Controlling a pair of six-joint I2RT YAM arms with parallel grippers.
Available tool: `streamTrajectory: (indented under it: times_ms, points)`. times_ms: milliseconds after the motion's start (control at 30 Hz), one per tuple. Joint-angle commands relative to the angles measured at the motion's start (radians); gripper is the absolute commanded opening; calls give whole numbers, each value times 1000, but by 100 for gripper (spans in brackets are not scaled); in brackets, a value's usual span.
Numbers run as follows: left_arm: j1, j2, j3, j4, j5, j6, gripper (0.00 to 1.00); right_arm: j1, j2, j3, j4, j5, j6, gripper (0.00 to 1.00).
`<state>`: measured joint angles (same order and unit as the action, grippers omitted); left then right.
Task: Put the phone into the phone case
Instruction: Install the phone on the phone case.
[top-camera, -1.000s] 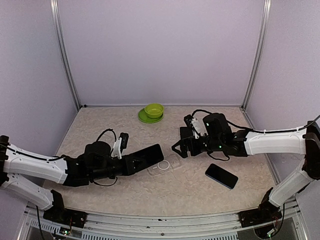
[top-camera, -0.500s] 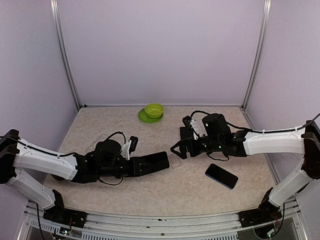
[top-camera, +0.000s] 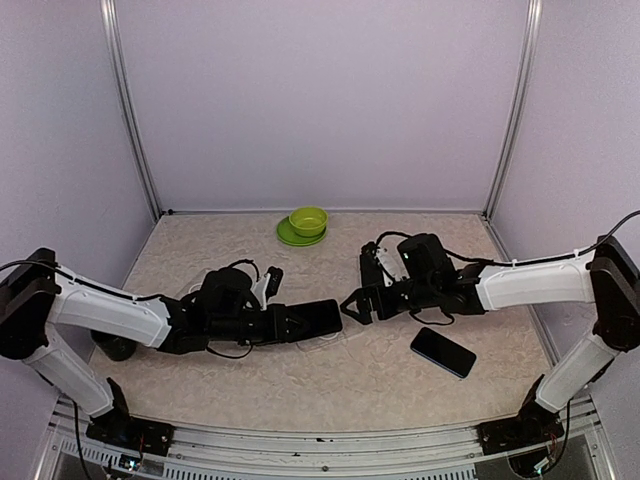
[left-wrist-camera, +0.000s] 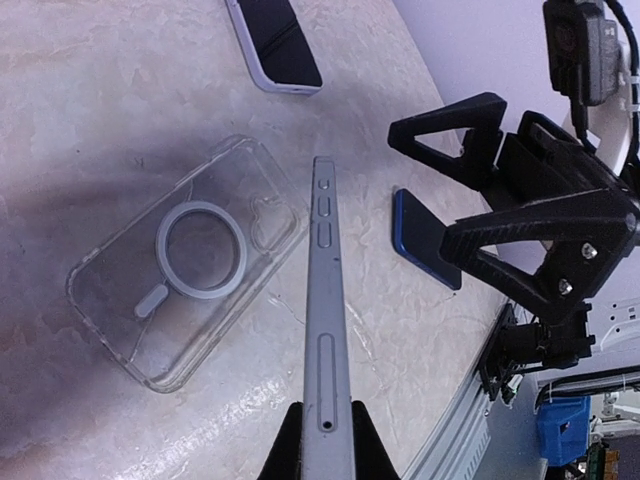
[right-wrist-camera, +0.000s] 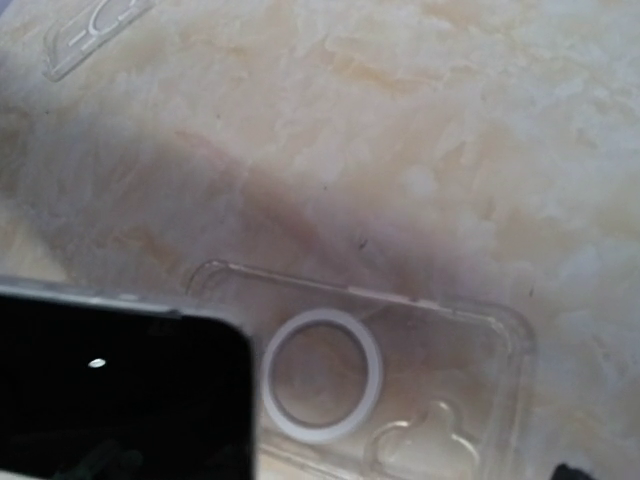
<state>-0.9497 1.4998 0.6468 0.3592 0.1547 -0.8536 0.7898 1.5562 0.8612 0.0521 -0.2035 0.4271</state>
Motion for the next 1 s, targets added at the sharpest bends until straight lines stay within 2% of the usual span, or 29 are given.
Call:
streamTrajectory:
  times_ms: [0, 567, 967]
  points:
    - [27, 50, 44, 49, 76, 4, 0, -10, 22, 9, 31, -22, 12, 100]
    - [113, 178, 108, 102, 173, -64, 0, -29, 90, 15, 69, -71, 22, 100]
    - [121, 237, 119, 153, 210, -132, 0, -32, 147, 22, 98, -106, 25, 99]
